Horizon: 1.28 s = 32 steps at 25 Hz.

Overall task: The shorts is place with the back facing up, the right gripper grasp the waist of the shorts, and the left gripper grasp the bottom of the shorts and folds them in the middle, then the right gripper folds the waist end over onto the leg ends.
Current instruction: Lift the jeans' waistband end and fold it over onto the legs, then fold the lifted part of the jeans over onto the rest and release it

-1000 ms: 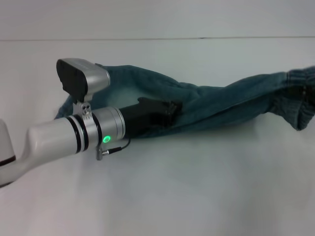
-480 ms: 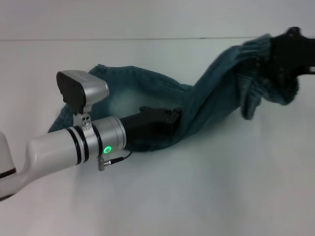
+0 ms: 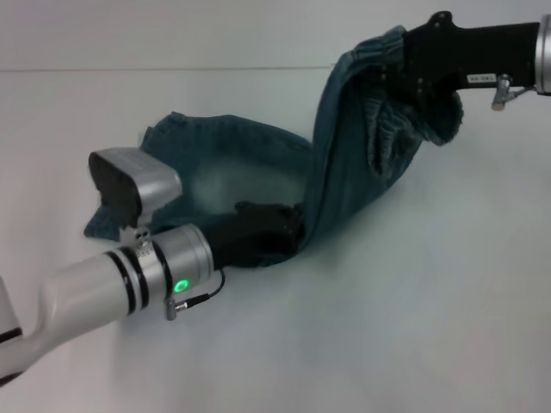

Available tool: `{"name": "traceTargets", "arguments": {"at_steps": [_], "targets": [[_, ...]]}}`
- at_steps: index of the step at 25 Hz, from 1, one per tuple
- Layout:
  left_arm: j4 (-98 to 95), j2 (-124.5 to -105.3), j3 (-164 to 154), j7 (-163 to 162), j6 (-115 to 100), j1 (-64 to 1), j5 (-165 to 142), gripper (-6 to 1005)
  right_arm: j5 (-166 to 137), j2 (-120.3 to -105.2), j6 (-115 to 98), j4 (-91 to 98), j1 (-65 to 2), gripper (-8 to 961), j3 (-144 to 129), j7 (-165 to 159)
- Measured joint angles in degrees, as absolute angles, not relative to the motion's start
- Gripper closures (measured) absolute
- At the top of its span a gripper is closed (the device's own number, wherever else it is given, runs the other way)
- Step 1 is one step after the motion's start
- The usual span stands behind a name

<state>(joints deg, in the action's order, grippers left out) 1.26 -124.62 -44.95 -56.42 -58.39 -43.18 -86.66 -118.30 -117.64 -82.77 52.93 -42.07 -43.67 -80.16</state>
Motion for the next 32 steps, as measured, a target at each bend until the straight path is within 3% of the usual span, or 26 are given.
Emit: {"name": "traceTargets", "arguments": {"at_steps": [3,9,15,21,24,32], "targets": [[-2.8,-124.57,-43.6,-55.9,-58.9,-39.5,-86.7,999,-118.3,-117.19,-82.8,51.6,-43.7,892,-45.4,-80.6],[-22.1,-124.19,-38.0,-57.6,-63.4,-26.1,-86.7,998,-120.1,-117.15,-81.3,50.1,-47.4,893,-50.2,-81.0],[-33.0,-124.23,-32.9,-58.2,-71.1,-17.1,-86.7,999,-125.0,-117.74,-77.1,44.6,-55.2,893,-55.6,-80.5],[-34.6,-124.31,-29.8,-58.3,-75.3,-13.0,-87.1,999,-127.7,-119.28,-70.7,36.9,-65.5,893,-62.7,-77.0],[-35.0,-124.39,-29.6,-58.9,-77.3,-11.6,-87.2,999,-127.8,-120.39,-66.7,26.8,-74.0,893,-69.3,-74.4],[-35.0,-124.38,-29.0,-60.3,-78.8,-9.8,-87.3,998,-121.6,-121.47,-59.1,23.7,-76.7,888,-89.1,-79.3]]}}
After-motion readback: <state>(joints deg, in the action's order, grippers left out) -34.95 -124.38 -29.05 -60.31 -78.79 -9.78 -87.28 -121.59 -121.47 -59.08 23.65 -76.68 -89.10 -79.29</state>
